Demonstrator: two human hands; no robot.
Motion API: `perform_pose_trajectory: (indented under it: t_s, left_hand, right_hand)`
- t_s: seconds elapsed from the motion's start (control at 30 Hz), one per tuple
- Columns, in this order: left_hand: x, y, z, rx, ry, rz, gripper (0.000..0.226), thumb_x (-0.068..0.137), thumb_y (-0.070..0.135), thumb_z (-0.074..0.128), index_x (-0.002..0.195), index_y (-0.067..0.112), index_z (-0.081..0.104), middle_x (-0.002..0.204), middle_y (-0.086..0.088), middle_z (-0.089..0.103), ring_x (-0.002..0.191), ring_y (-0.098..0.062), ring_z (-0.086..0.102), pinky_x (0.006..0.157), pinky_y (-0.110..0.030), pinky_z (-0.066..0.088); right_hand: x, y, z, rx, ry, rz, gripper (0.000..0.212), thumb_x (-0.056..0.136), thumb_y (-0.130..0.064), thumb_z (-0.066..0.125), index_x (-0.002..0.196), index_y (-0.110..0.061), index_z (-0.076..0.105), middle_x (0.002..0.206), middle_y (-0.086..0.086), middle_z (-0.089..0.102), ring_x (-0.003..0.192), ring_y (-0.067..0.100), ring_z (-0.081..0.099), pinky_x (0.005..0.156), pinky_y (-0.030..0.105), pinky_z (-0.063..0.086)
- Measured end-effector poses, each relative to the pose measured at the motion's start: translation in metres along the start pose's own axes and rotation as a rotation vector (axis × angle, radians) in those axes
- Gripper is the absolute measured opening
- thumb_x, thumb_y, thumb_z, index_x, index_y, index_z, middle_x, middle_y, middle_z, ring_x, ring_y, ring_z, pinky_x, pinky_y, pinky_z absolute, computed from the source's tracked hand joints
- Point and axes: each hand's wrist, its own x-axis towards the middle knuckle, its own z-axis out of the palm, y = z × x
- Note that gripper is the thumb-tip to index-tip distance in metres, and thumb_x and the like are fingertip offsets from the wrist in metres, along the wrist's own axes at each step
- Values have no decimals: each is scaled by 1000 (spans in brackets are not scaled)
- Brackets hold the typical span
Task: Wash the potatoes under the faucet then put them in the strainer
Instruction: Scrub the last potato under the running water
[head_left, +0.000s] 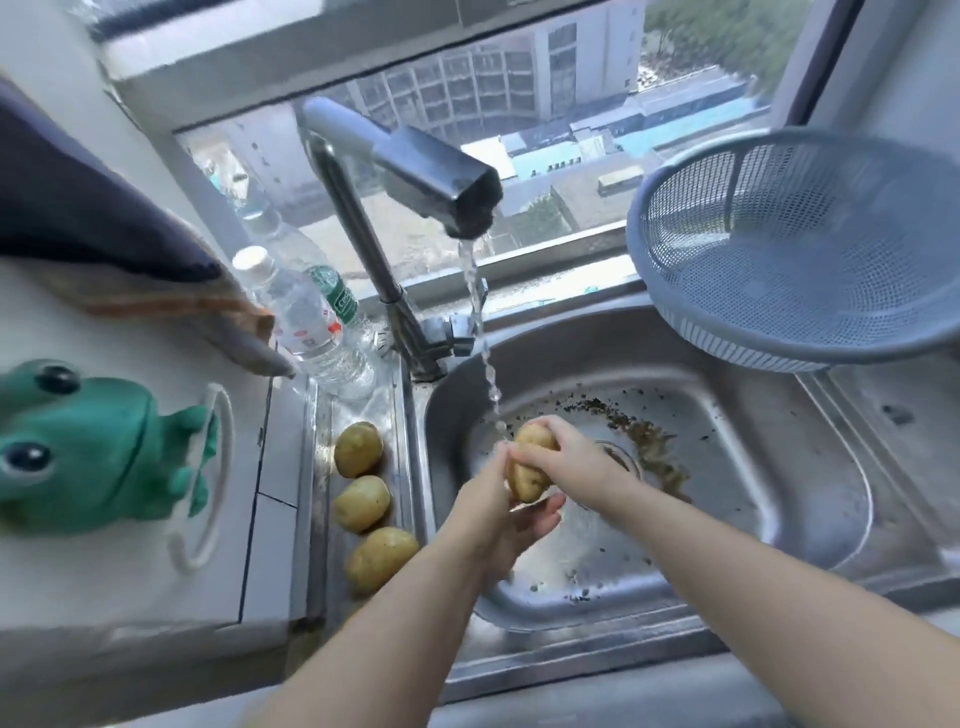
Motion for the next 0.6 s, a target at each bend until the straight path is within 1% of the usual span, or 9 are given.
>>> perform_pose_trajectory:
  t_s: [0.1,0.17,0.3,0.33,0.4,0.43,0.47,0.53,0.6]
  left_hand:
    - [-11,10,5,-184,3,17,39,102,39,39,106,9,63,86,-11,66,75,-18,62,57,-27,55]
    - [-10,17,4,-189,20,42,37,102,36,39,96,10,63,77,-8,61,68,-15,54,55,-25,46]
    - [-10,27,1,-128,34,115,39,104,33,34,84,9,57,53,-1,45,47,-10,34,40,-20,27]
    - [-13,28,3,-102,19,142,37,104,31,35,83,10,56,52,0,44,46,-9,33,39,-18,27]
    - [-16,28,8,-40,-28,208,34,104,26,34,81,13,55,56,1,46,48,-8,39,40,-17,31]
    - [-15,27,10,-7,-54,232,34,105,25,32,82,15,56,62,0,49,53,-7,44,43,-17,34]
    - [-13,25,11,30,-73,261,33,105,24,30,87,16,57,69,-2,52,59,-8,48,48,-17,36]
    - [-5,16,5,142,-85,325,27,104,28,34,103,19,59,78,-5,56,63,-11,51,51,-20,39]
    - [-2,9,-3,255,-70,361,24,101,29,41,121,21,52,79,-3,58,58,-8,50,48,-19,39]
  right_hand:
    - [-5,-13,19,5,108,-41,28,88,-40,59,106,-20,50,97,4,61,76,13,57,68,29,49]
    - [-7,-19,29,41,134,-61,33,89,-38,58,115,-21,46,95,6,61,72,14,57,70,33,53]
    - [-9,-33,37,231,114,-51,37,91,-29,58,124,-28,40,91,9,56,55,11,48,44,21,42]
    - [-7,-35,38,243,152,-38,33,91,-28,57,121,-25,44,95,10,58,58,12,51,45,22,43]
    - [-1,-39,41,266,253,-12,25,91,-28,57,113,-21,51,101,9,63,76,18,62,60,30,53]
    - [3,-40,43,297,290,9,21,91,-30,57,108,-19,55,98,8,65,83,21,65,69,33,55]
    - [5,-42,45,347,311,31,19,91,-32,57,103,-17,59,92,7,67,82,22,66,68,33,55]
    - [6,-48,46,461,348,110,21,93,-32,53,89,-13,61,76,5,65,64,20,62,55,28,50]
    - [8,-52,46,558,391,209,28,96,-28,48,82,-8,61,70,7,63,63,22,60,61,33,53]
